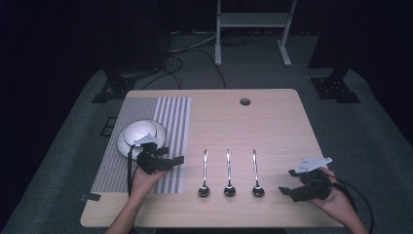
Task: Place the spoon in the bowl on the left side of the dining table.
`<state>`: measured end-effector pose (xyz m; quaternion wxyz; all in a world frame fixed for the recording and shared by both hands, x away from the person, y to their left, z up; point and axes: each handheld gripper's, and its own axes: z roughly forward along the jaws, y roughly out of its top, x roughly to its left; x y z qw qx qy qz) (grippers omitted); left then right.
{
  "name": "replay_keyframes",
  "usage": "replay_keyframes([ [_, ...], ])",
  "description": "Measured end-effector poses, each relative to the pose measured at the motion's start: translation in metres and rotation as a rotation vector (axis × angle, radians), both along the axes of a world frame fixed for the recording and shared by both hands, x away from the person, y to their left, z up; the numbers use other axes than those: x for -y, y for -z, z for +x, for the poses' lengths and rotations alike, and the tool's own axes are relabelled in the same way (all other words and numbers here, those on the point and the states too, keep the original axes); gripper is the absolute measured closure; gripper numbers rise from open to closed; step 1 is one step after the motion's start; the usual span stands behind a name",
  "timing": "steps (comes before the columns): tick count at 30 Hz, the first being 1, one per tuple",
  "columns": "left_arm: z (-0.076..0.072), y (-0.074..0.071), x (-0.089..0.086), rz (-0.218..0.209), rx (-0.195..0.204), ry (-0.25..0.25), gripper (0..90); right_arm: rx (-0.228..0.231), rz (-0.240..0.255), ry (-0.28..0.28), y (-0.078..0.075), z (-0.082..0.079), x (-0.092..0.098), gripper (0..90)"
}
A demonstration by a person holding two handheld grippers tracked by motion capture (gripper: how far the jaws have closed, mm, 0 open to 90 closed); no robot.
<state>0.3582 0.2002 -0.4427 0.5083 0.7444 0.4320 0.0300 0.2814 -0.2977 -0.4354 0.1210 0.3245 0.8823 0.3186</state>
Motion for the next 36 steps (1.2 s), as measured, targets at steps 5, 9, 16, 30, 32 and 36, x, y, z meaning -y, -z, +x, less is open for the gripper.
replay_keyframes([
  [5, -0.001, 0.000, 0.000, 0.000, -0.001, 0.002, 3.0, 0.009, -0.018, -0.043, -0.007, 0.005, -0.016, 24.1],
  [9, -0.001, -0.002, -0.001, -0.006, 0.006, 0.005, 3.0, 0.018, -0.035, -0.089, -0.011, 0.008, -0.035, 24.1],
  [16, 0.001, 0.000, -0.001, 0.001, 0.001, 0.005, 3.0, 0.008, -0.095, -0.192, -0.017, 0.018, -0.073, 24.1],
  [30, 0.001, 0.001, 0.003, 0.009, -0.005, 0.016, 3.0, -0.005, -0.263, -0.420, -0.020, 0.032, -0.155, 29.9],
  [32, 0.001, 0.001, 0.003, 0.006, -0.007, 0.015, 3.0, -0.006, -0.292, -0.444, -0.017, 0.034, -0.164, 31.6],
  [36, 0.001, 0.002, 0.005, 0.007, -0.012, 0.022, 3.0, 0.010, -0.346, -0.498, -0.011, 0.035, -0.180, 36.7],
])
